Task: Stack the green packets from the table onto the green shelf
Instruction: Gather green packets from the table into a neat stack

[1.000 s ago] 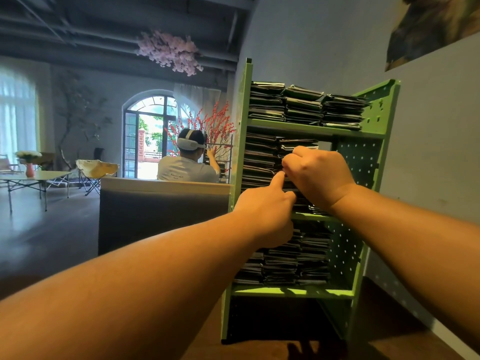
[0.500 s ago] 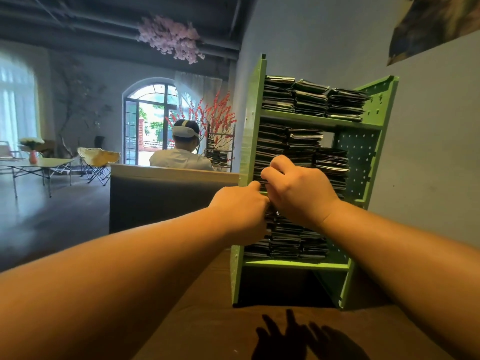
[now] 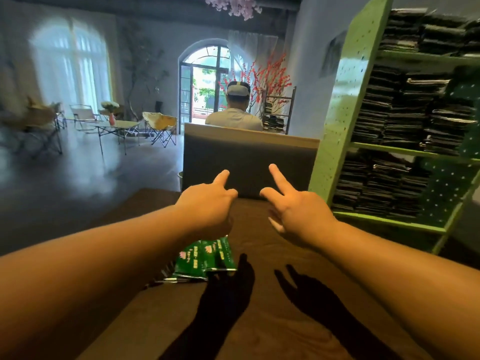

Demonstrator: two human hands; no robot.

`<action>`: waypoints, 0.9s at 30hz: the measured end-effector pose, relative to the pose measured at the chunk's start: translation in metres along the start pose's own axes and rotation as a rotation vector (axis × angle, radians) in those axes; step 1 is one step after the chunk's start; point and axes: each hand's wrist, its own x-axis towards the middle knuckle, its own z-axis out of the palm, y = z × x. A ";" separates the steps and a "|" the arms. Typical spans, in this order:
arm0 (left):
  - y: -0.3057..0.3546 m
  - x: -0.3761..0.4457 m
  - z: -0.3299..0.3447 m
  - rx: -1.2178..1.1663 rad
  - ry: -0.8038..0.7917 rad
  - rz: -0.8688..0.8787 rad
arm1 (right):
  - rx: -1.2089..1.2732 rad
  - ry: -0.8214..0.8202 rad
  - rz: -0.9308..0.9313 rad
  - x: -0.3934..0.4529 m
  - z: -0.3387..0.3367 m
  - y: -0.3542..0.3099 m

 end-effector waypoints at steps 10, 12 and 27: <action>-0.105 -0.070 0.051 -0.058 -0.082 -0.330 | 0.173 -0.173 -0.084 0.037 0.058 -0.126; -0.113 -0.075 0.060 -0.026 -0.070 -0.356 | 0.236 -0.200 -0.077 0.040 0.069 -0.138; -0.112 -0.075 0.084 -0.113 -0.193 -0.264 | 0.267 -0.331 -0.218 0.035 0.084 -0.165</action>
